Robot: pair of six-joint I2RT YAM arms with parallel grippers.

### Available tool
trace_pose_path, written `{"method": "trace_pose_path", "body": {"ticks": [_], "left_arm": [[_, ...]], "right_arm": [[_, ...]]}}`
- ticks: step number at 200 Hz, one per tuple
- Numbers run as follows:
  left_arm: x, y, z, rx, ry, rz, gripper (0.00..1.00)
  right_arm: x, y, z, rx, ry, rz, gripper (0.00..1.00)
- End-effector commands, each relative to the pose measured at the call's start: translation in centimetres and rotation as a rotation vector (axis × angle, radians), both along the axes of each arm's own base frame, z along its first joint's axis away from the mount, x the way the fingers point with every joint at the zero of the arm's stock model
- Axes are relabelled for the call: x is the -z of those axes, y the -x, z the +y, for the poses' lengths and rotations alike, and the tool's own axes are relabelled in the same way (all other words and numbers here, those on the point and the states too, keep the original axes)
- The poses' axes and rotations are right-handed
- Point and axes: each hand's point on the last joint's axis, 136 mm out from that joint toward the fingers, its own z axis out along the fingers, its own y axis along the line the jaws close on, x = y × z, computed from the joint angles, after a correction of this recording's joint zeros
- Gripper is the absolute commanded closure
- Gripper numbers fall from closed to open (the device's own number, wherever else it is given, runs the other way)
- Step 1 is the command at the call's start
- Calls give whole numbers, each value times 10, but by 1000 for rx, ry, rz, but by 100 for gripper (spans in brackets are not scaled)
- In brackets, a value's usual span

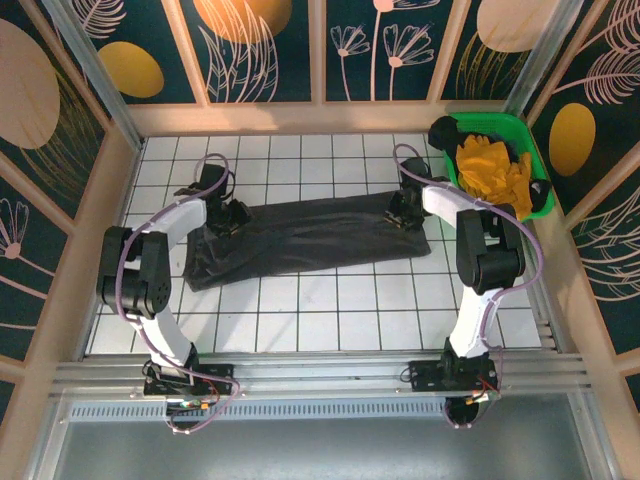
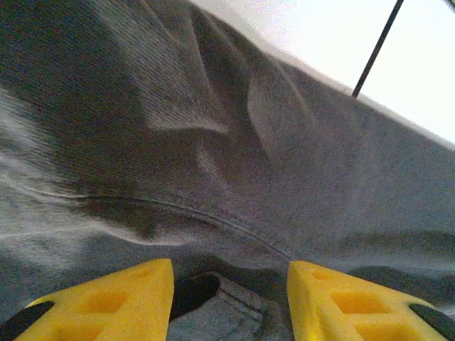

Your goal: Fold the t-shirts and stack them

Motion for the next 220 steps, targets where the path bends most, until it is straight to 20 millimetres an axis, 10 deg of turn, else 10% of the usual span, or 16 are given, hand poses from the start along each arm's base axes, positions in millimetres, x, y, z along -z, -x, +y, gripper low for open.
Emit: {"method": "trace_pose_path", "body": {"ticks": [1,89,220], "left_arm": [[16,12,-6,70,-21,24,56],[15,32,-15,63,-5,35,100],[5,105,-62,117,86,143,100]], "right_arm": [[-21,-5,-2,-1,-11,-53,71],[-29,-2,-1,0,-4,-70,71],[-30,-1,-5,17,-8,-73,71]]}}
